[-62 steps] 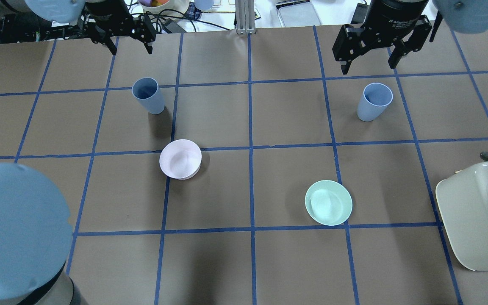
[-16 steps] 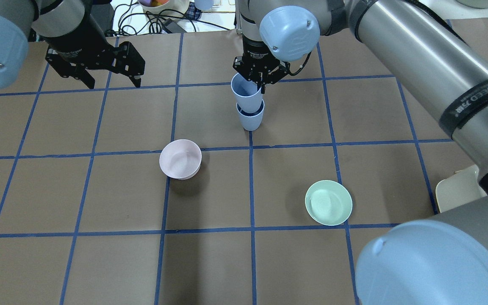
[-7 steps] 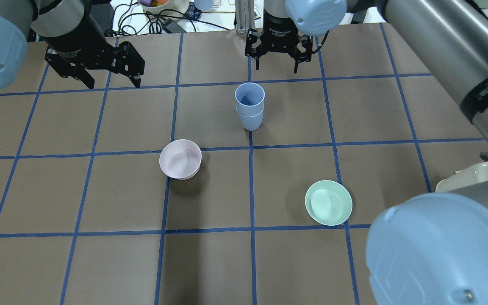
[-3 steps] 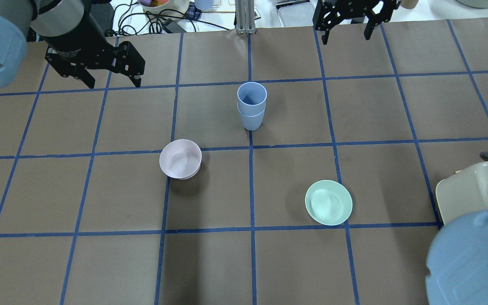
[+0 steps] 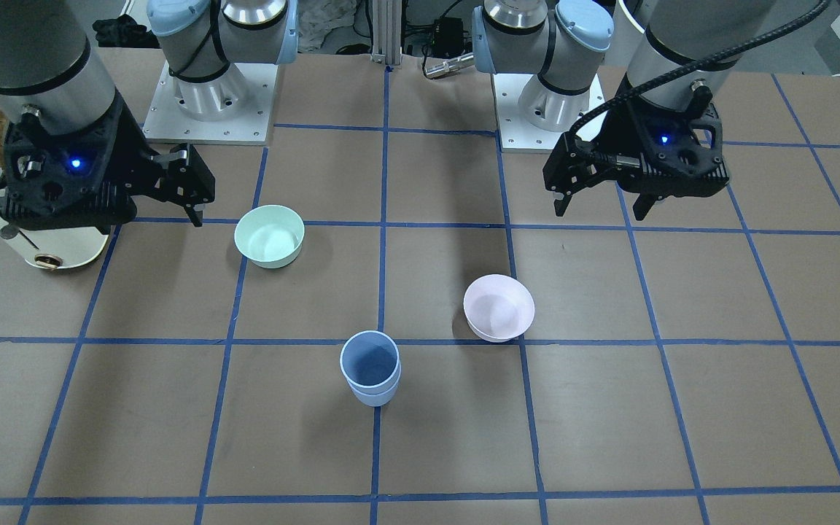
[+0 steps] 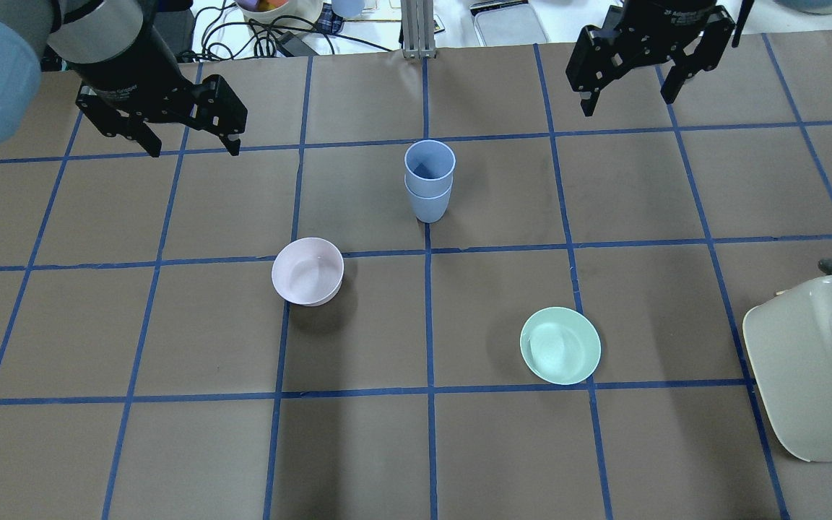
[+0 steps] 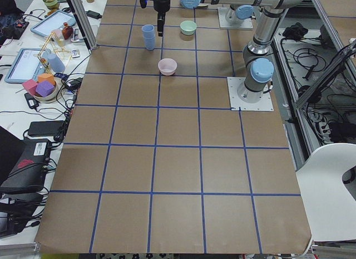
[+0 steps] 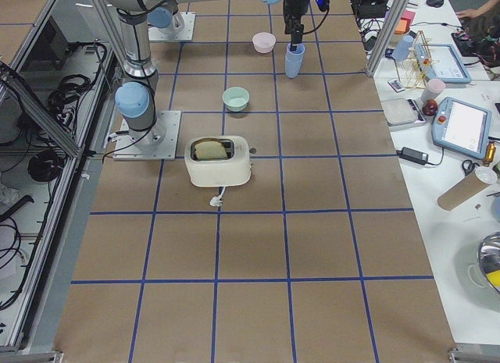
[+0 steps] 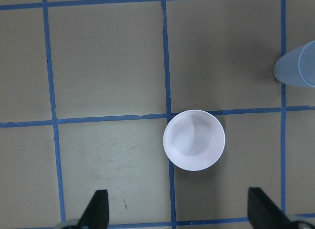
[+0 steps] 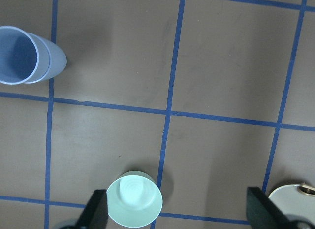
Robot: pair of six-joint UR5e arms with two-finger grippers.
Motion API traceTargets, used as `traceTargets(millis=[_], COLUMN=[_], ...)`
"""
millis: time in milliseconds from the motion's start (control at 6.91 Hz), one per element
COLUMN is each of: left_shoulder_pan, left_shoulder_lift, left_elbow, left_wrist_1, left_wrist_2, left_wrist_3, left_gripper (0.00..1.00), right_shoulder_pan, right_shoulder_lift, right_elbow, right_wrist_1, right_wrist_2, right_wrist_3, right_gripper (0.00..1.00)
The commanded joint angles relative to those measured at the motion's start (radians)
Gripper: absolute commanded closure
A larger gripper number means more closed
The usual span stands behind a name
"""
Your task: Stack blue cups with both arms
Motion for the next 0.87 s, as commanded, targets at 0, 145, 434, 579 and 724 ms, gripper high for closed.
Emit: traceTargets(millis=[0,145,434,579,724], left_shoulder_pan=[0.0,0.0,0.0,0.0,0.0], left_shoulder_lift=[0.001,0.003,0.006,0.006,0.006], left_elbow=[0.0,-0.001,-0.003,-0.003,-0.001], left_wrist_1=[-0.003,-0.005,-0.005,-0.003,-0.003], left_wrist_2=[0.001,-0.001,0.001,0.001,0.001], left_wrist_3=[0.0,0.0,0.0,0.0,0.0], left_gripper=[0.0,0.0,0.0,0.0,0.0], right_shoulder_pan=[0.0,0.0,-0.014,-0.015,-0.015], right_shoulder_lift=[-0.03,-0.036,-0.041,-0.058,-0.064], right_elbow=[0.099,0.105,0.097,0.099,0.105], right_wrist_1=[-0.118,-0.148,-0.153,-0.14,-0.142], right_wrist_2=[0.004,0.003,0.004,0.003,0.004], right_wrist_3=[0.004,0.007,0.024,0.06,0.067], right_gripper=[0.0,0.0,0.0,0.0,0.0])
